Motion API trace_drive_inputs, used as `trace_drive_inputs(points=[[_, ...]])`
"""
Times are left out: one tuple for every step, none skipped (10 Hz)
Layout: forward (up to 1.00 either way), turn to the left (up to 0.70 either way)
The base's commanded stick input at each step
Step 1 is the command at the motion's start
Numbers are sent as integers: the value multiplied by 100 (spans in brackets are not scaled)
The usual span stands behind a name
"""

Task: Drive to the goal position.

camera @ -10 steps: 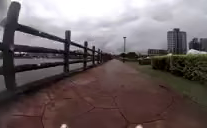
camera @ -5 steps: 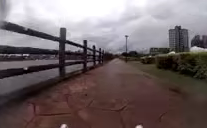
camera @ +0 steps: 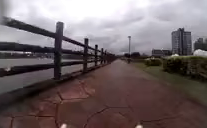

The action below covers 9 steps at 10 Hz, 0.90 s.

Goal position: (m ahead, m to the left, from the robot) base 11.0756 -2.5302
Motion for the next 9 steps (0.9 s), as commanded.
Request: trace_drive_inputs(points=[[85, -32], [85, -33], [85, -33], [85, -33], [85, -33], [85, -33], [85, -33], [85, -33], [85, -32]])
